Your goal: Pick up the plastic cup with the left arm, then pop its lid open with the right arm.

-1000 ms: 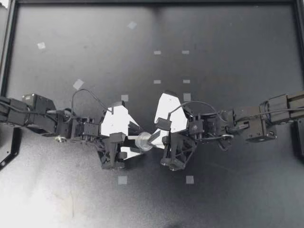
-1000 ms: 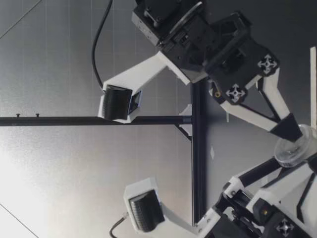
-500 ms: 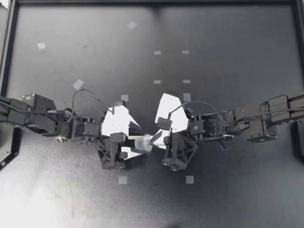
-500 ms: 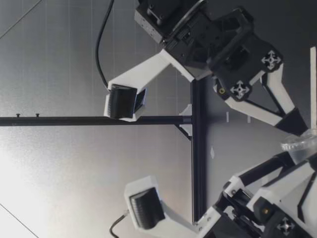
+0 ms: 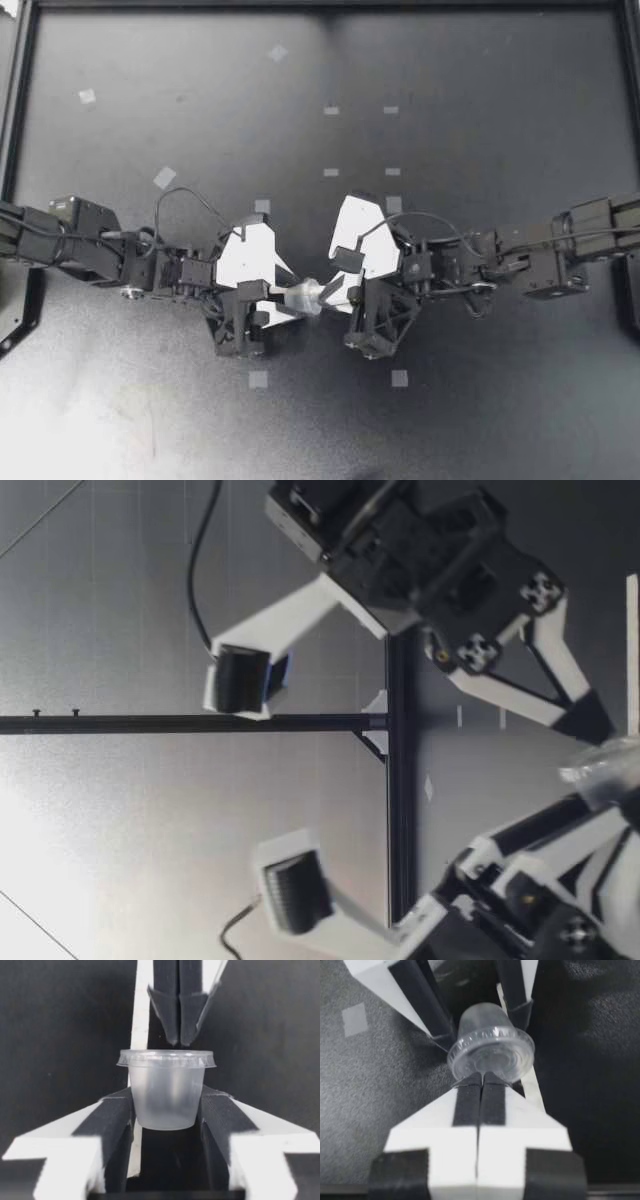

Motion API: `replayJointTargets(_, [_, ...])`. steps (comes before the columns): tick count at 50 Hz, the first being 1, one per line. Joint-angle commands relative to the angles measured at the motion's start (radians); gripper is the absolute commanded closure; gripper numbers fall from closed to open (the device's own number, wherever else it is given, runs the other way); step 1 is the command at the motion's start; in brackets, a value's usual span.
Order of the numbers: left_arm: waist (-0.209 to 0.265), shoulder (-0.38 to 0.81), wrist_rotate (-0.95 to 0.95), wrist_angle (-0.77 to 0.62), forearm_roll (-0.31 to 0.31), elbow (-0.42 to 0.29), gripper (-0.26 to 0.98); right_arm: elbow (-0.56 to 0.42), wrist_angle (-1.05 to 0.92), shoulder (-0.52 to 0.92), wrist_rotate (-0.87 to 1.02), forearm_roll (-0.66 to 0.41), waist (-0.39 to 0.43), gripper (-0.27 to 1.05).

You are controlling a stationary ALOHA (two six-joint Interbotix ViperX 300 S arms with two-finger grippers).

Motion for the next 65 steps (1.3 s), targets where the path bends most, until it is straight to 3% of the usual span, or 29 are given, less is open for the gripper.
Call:
replayJointTargets(1, [-0.002, -0.066, 0.005, -0.018, 0.002, 0.005, 0.38, 0.005, 0.0, -0.087, 0.006, -0.002, 0.002, 0.92])
replayJointTargets(9, [-0.002, -0.181, 0.043, -0.15, 0.0, 0.067, 0.39, 0.092, -0.077, -0.242, 0.035, 0.003, -0.002, 0.92])
replayJointTargets(14, [-0.002, -0.239, 0.064, -0.281, -0.002, 0.11, 0.39, 0.198, -0.252, -0.314, 0.095, 0.02, -0.003, 0.92])
replayJointTargets(20, [-0.002, -0.281, 0.106, -0.453, -0.006, 0.167, 0.39, 0.333, -0.623, -0.334, 0.305, 0.055, 0.002, 0.9])
replayJointTargets(25, [-0.002, -0.285, 0.144, -0.535, -0.012, 0.189, 0.39, 0.396, -0.939, -0.295, 0.597, 0.038, 0.008, 0.79])
replayJointTargets(28, [-0.002, -0.282, 0.163, -0.554, -0.012, 0.183, 0.39, 0.394, -1.019, -0.253, 0.73, 0.008, 0.008, 0.69])
replayJointTargets(33, [-0.002, -0.265, 0.195, -0.577, -0.012, 0.163, 0.39, 0.347, -1.046, -0.167, 0.893, -0.023, 0.008, 0.38])
replayJointTargets(36, [-0.002, -0.255, 0.204, -0.577, -0.012, 0.153, 0.39, 0.327, -1.045, -0.133, 0.939, -0.026, 0.006, 0.17])
replayJointTargets(39, [-0.002, -0.247, 0.207, -0.578, -0.012, 0.149, 0.39, 0.322, -1.045, -0.11, 0.943, -0.025, -0.003, 0.05])
replayJointTargets(56, [-0.002, -0.239, 0.212, -0.578, -0.012, 0.147, 0.39, 0.256, -1.045, -0.101, 0.94, -0.021, -0.044, 0.11])
replayJointTargets(65, [-0.002, -0.238, 0.209, -0.574, -0.012, 0.147, 0.39, 0.206, -1.095, -0.115, 0.966, -0.089, -0.044, 0.11])
